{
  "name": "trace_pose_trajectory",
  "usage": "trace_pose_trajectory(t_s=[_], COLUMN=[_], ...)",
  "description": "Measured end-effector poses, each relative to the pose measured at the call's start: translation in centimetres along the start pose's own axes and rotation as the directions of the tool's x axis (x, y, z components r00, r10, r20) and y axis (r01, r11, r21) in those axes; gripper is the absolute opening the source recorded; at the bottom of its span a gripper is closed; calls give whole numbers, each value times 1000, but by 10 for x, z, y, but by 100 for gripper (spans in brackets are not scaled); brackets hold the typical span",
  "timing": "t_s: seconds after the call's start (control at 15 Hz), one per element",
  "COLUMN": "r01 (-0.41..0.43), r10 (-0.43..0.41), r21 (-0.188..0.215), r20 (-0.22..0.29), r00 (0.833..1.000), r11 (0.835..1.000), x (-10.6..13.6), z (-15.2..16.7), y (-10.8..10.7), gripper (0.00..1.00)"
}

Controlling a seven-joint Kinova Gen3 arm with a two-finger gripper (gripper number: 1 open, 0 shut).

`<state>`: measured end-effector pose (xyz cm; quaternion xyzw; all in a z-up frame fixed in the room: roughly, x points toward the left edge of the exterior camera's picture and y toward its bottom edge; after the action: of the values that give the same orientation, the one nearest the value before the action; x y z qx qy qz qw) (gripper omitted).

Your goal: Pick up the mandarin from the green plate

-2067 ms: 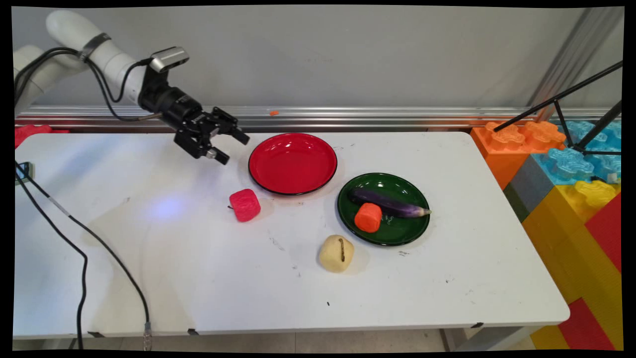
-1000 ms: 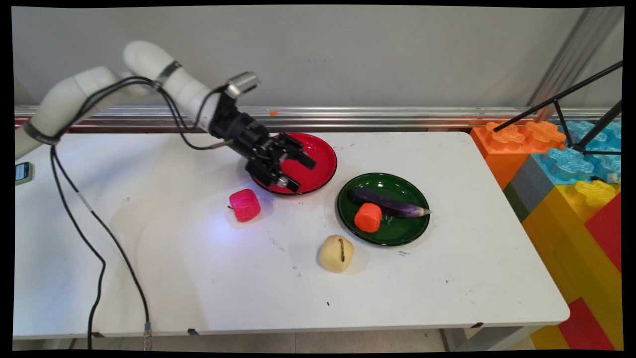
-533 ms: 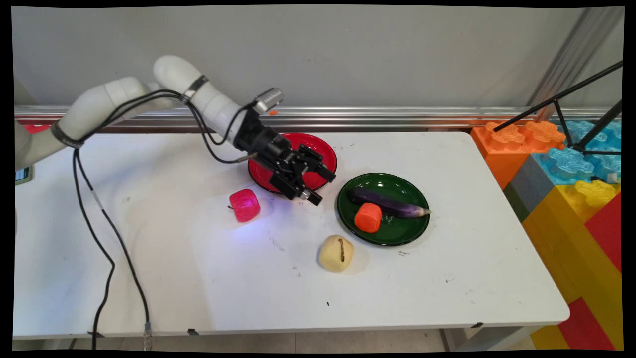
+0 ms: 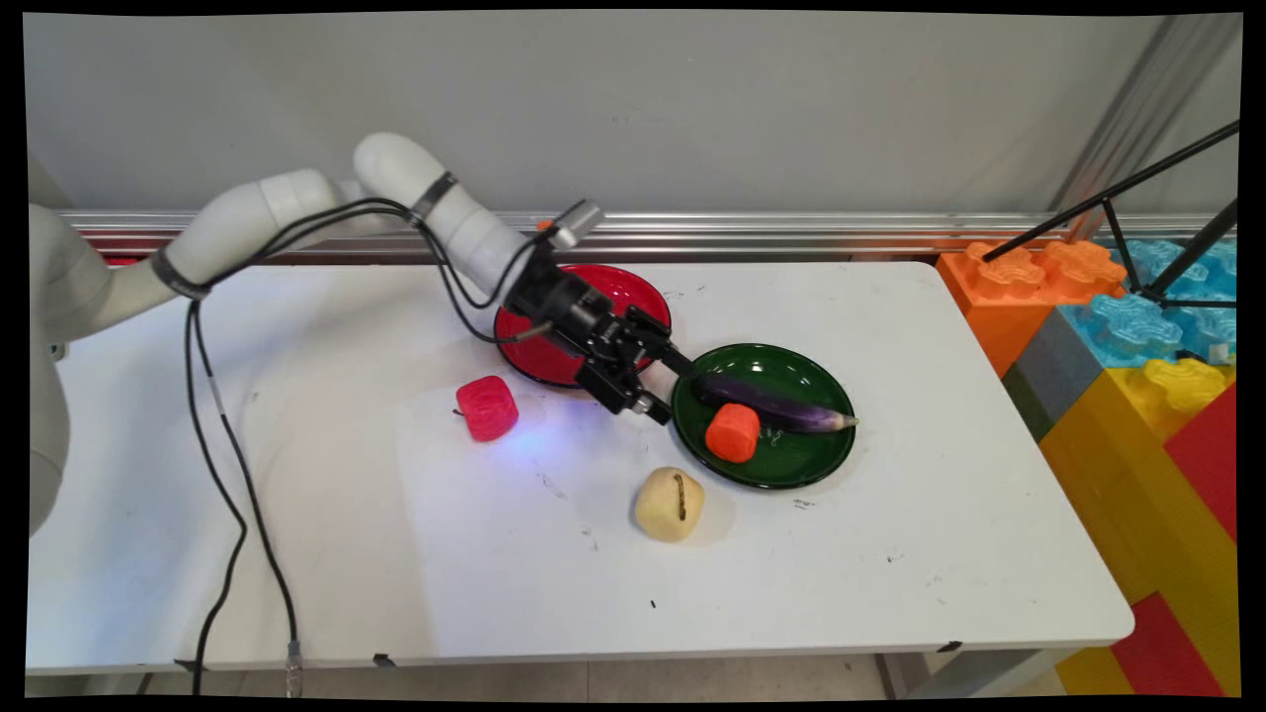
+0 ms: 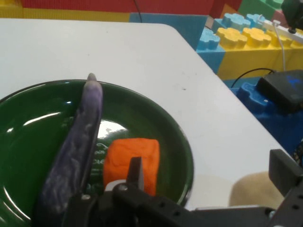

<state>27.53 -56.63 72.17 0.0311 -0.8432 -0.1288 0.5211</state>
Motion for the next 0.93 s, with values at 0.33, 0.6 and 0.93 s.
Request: trace_pose_trajectory(t_s=[0.33,0.6,0.93], r01=[-6,-13,-22], r10=[6,13,23], r21=[0,-6,-10], r20=[8,16,23], r00=[1000,1000,999], r11=[1000,1000,1000], x=[-4,-11,-17], z=[25,41,55], y=[-17,-28,-37], gripper=[100,100,100])
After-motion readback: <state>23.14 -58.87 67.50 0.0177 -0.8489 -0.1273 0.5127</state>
